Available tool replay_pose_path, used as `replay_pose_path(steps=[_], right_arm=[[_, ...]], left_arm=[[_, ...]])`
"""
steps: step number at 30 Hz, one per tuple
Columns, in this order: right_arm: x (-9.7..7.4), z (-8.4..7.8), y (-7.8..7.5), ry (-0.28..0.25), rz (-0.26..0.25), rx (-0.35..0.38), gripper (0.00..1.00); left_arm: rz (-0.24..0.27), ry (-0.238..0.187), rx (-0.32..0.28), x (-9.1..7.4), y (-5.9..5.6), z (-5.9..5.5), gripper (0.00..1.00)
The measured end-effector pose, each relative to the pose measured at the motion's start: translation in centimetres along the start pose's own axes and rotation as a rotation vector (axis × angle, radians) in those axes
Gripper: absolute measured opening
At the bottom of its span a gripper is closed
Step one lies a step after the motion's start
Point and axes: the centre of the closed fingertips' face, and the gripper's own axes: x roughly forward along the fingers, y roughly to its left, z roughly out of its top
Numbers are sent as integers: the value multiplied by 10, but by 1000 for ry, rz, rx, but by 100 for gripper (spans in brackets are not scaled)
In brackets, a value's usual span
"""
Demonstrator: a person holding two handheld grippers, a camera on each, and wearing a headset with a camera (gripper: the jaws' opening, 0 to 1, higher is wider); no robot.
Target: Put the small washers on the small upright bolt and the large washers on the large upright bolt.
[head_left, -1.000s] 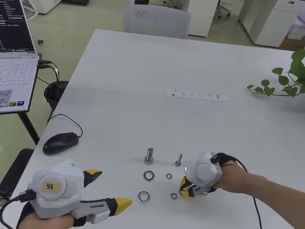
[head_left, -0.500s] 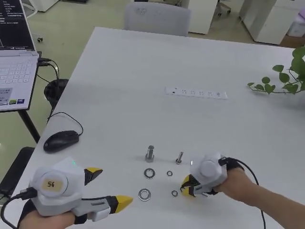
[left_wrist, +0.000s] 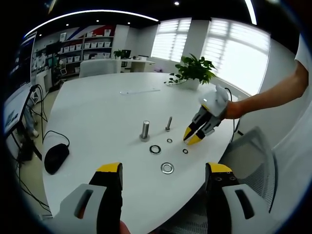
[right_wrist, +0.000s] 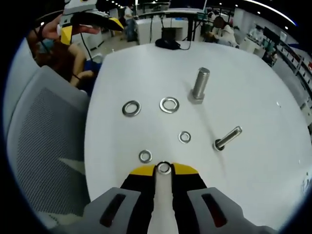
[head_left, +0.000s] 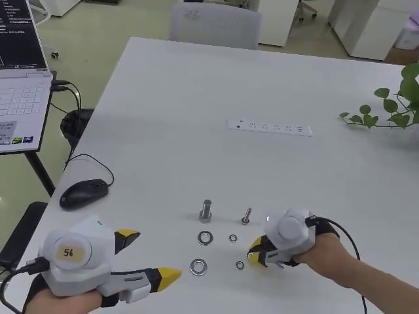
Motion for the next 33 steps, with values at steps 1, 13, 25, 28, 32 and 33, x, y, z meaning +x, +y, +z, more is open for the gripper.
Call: replay_pose_path(steps=[1,13,25,28,32,33], right_arm=[[-1,1,-2,-6,-7,5,13],[-30,29,-34,-79,-126,24,13],[-46,53,-73,-98,-211,32,13],[-44,53,-80,-86,-217,38,13],[-41,53,-84,-69,-218,43,13],[-40,53,-84,-64,-217,44,13]], left_arm=[[-1,1,0,0,0,0,69],[-4,-2,2,1,0,1,69],[-8,-4,4,2,-2,3,69],[-9,-4,4,3,-2,3,69],[-7,-7,0,2,-2,3,69],[-6,-6,0,2,-1,3,69]])
